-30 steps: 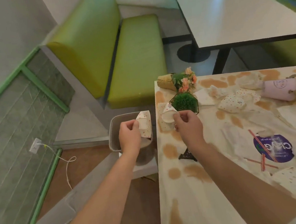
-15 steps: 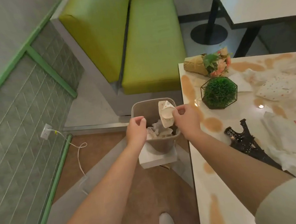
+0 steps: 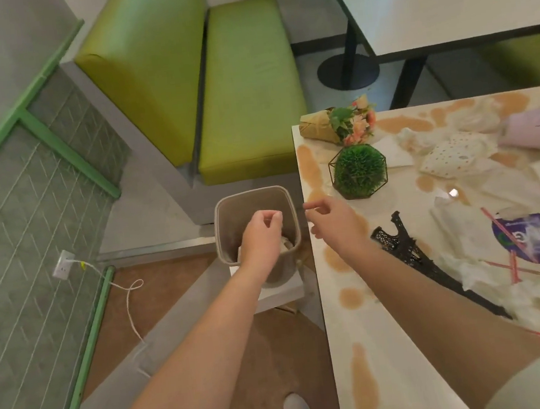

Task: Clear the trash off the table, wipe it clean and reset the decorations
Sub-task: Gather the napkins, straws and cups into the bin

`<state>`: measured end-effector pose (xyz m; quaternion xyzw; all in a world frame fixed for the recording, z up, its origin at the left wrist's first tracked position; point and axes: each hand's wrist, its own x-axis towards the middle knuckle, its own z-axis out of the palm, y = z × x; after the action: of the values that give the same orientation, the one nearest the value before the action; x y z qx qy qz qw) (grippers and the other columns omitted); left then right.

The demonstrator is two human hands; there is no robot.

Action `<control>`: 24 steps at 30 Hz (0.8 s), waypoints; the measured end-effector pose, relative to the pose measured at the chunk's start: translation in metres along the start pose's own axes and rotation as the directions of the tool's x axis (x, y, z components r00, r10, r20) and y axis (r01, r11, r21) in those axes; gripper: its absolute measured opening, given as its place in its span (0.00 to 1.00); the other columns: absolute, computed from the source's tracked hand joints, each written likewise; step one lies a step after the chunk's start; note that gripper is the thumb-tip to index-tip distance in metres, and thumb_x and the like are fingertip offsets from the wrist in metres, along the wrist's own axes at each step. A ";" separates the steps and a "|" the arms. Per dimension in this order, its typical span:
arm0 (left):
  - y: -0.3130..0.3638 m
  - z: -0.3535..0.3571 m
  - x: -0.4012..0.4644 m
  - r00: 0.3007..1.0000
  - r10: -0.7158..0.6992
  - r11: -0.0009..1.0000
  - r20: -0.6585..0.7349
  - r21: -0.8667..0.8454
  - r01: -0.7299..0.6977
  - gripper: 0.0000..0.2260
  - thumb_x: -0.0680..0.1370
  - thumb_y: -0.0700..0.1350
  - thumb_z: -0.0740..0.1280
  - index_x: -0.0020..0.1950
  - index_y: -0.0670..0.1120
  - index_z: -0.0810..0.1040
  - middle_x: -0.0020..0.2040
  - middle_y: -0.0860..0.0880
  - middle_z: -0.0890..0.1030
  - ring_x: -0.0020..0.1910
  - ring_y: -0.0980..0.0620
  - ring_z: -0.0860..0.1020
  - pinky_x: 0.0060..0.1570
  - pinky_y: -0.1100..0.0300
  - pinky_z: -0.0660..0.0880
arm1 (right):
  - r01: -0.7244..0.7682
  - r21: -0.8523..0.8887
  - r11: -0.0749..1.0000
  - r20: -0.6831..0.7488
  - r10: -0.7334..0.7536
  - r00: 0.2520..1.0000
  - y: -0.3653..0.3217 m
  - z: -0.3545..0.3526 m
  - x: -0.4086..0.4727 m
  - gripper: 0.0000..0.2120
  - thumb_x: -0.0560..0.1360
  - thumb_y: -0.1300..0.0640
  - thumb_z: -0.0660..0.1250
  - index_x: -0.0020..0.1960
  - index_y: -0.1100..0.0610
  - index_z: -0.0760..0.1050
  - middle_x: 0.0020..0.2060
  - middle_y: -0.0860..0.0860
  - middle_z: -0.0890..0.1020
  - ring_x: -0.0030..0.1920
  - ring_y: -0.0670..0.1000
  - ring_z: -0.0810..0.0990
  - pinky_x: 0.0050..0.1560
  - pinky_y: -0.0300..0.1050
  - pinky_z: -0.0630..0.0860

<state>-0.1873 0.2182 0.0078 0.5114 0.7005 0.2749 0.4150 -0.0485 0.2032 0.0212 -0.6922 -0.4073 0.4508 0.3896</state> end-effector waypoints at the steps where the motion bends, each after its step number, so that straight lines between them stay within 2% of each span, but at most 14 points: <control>1: 0.007 0.007 -0.005 1.000 0.012 1.000 0.012 -0.004 -0.012 0.08 0.80 0.54 0.61 0.53 0.53 0.76 0.48 0.53 0.82 0.47 0.52 0.79 0.48 0.53 0.77 | 0.028 0.007 1.000 -0.017 -0.027 0.999 -0.003 -0.011 -0.004 0.07 0.76 0.61 0.65 0.48 0.51 0.78 0.40 0.52 0.82 0.34 0.49 0.77 0.41 0.46 0.77; 4: 0.029 0.029 -0.021 0.996 0.080 0.997 0.046 0.012 -0.081 0.08 0.80 0.55 0.61 0.50 0.54 0.76 0.46 0.53 0.82 0.48 0.50 0.80 0.52 0.48 0.76 | 0.092 -0.003 0.996 -0.082 -0.092 0.992 -0.007 -0.049 -0.020 0.05 0.76 0.60 0.66 0.50 0.54 0.80 0.38 0.50 0.81 0.33 0.48 0.77 0.37 0.44 0.75; 7: 0.053 0.056 -0.043 0.987 0.133 0.990 0.092 0.030 -0.136 0.10 0.81 0.54 0.60 0.53 0.51 0.77 0.49 0.52 0.81 0.49 0.50 0.79 0.52 0.49 0.76 | 0.115 -0.022 0.993 -0.143 -0.117 0.983 0.003 -0.090 -0.032 0.05 0.76 0.58 0.66 0.49 0.52 0.80 0.39 0.48 0.80 0.35 0.49 0.78 0.38 0.43 0.75; 10: 0.071 0.085 -0.066 0.978 0.173 0.983 0.120 0.042 -0.179 0.10 0.81 0.55 0.60 0.54 0.52 0.76 0.50 0.52 0.81 0.49 0.51 0.79 0.53 0.51 0.76 | 0.099 -0.035 0.994 -0.186 -0.104 0.977 0.024 -0.128 -0.042 0.07 0.76 0.60 0.65 0.48 0.51 0.80 0.40 0.48 0.80 0.33 0.43 0.77 0.35 0.35 0.72; 14: 0.082 0.124 -0.097 0.960 0.211 0.970 0.186 0.078 -0.229 0.10 0.81 0.55 0.60 0.54 0.53 0.77 0.49 0.54 0.80 0.49 0.52 0.78 0.53 0.52 0.75 | 0.027 -0.134 0.991 -0.218 -0.056 0.974 0.061 -0.173 -0.052 0.09 0.76 0.60 0.64 0.49 0.50 0.80 0.42 0.46 0.80 0.41 0.42 0.76 0.35 0.29 0.66; 15: 0.083 0.133 -0.105 0.957 0.211 0.969 0.199 0.087 -0.232 0.09 0.81 0.55 0.60 0.53 0.53 0.77 0.49 0.55 0.80 0.49 0.53 0.78 0.53 0.51 0.76 | 0.006 -0.172 0.985 -0.213 -0.044 0.976 0.070 -0.183 -0.054 0.09 0.76 0.60 0.64 0.50 0.50 0.81 0.42 0.46 0.79 0.42 0.43 0.76 0.36 0.29 0.65; 17: 0.084 0.152 -0.118 0.954 0.205 0.967 0.221 0.103 -0.232 0.08 0.81 0.54 0.60 0.53 0.55 0.77 0.48 0.56 0.80 0.49 0.54 0.78 0.52 0.52 0.76 | -0.032 -0.285 0.958 -0.194 -0.025 0.981 0.091 -0.204 -0.058 0.10 0.76 0.61 0.63 0.52 0.51 0.81 0.45 0.47 0.80 0.43 0.46 0.76 0.39 0.36 0.67; 19: 0.084 0.169 -0.130 0.951 0.195 0.964 0.240 0.132 -0.231 0.08 0.81 0.54 0.60 0.54 0.55 0.77 0.49 0.56 0.79 0.49 0.55 0.78 0.51 0.54 0.75 | -0.054 -0.467 0.883 -0.160 -0.024 0.987 0.110 -0.223 -0.060 0.12 0.75 0.60 0.64 0.55 0.50 0.81 0.49 0.48 0.82 0.45 0.48 0.77 0.45 0.41 0.69; 22: 0.081 0.183 -0.140 0.947 0.183 0.960 0.265 0.157 -0.230 0.07 0.82 0.51 0.60 0.55 0.53 0.77 0.49 0.56 0.79 0.49 0.55 0.77 0.46 0.58 0.71 | -0.043 -0.791 0.611 -0.078 -0.031 0.996 0.132 -0.237 -0.061 0.16 0.76 0.53 0.65 0.62 0.45 0.77 0.57 0.48 0.79 0.59 0.53 0.72 0.58 0.49 0.66; 24: 0.077 0.195 -0.147 0.943 0.166 0.966 0.288 0.145 -0.214 0.07 0.81 0.50 0.61 0.55 0.52 0.77 0.49 0.55 0.78 0.50 0.55 0.77 0.48 0.59 0.72 | -0.020 -0.880 0.474 -0.026 -0.006 1.000 0.143 -0.243 -0.063 0.17 0.77 0.49 0.63 0.66 0.42 0.72 0.62 0.48 0.75 0.65 0.55 0.67 0.62 0.52 0.62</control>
<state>0.0377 0.0966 0.0158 0.6441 0.6050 0.1784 0.4328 0.1943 0.0518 -0.0189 -0.8013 -0.5731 0.1709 -0.0175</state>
